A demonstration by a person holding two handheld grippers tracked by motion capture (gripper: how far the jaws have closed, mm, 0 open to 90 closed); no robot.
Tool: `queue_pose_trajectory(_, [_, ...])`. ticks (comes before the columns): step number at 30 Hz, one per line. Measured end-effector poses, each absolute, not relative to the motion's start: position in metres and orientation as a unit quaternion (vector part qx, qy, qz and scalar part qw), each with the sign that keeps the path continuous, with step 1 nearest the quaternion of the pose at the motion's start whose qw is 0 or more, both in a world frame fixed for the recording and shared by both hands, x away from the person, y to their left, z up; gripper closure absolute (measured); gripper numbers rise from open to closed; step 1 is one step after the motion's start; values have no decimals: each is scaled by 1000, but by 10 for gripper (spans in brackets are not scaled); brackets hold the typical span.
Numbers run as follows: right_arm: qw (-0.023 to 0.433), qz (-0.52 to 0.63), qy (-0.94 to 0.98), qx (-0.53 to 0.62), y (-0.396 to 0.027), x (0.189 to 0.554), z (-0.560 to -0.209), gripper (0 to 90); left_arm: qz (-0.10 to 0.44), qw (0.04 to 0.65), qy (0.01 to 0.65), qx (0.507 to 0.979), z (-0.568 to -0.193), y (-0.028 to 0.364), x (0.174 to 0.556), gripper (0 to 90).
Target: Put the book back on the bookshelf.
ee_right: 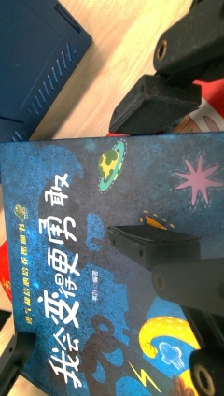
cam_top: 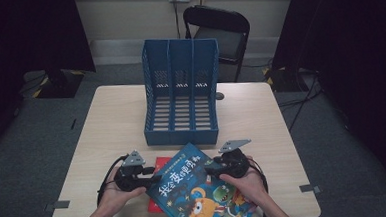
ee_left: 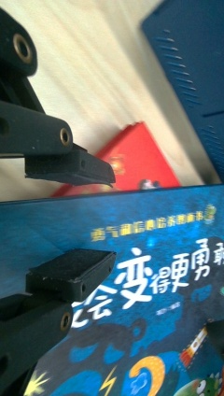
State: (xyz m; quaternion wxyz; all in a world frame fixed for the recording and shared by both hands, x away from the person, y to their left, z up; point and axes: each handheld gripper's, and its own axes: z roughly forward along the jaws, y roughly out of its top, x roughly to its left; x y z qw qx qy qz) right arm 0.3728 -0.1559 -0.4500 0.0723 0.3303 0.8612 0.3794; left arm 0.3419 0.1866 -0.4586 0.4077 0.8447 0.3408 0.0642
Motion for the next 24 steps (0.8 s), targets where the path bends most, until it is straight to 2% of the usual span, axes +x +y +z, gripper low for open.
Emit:
queue_pose_trajectory(5, [74, 380, 861, 330, -156, 372, -450, 439, 58, 410, 346, 842, -460, 200, 331, 511])
queue_pose_trajectory(24, [81, 382, 858, 334, -156, 371, -450, 442, 20, 408, 334, 850, -461, 210, 321, 486])
